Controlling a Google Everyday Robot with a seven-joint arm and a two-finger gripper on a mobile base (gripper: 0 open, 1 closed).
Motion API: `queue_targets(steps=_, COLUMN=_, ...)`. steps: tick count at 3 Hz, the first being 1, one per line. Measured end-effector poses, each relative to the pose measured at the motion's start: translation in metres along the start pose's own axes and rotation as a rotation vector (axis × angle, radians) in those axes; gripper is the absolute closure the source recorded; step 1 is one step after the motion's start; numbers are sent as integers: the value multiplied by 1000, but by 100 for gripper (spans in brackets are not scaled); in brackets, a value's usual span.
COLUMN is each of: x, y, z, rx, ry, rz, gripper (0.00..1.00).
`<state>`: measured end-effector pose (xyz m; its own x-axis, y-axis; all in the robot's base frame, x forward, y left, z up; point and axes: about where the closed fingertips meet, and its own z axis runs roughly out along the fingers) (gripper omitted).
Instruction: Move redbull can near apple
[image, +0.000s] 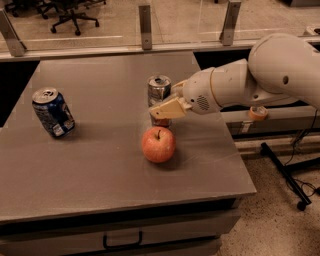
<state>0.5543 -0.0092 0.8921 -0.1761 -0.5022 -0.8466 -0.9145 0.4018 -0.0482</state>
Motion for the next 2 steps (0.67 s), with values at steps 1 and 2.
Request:
queue_targets(steps=1, x=4, y=10, z=4, rx=10, ry=-25, rz=3, gripper=35)
queue_targets(steps=2, x=1, y=14, z=7, rx=40, ry=-49, rz=-29, gripper=13)
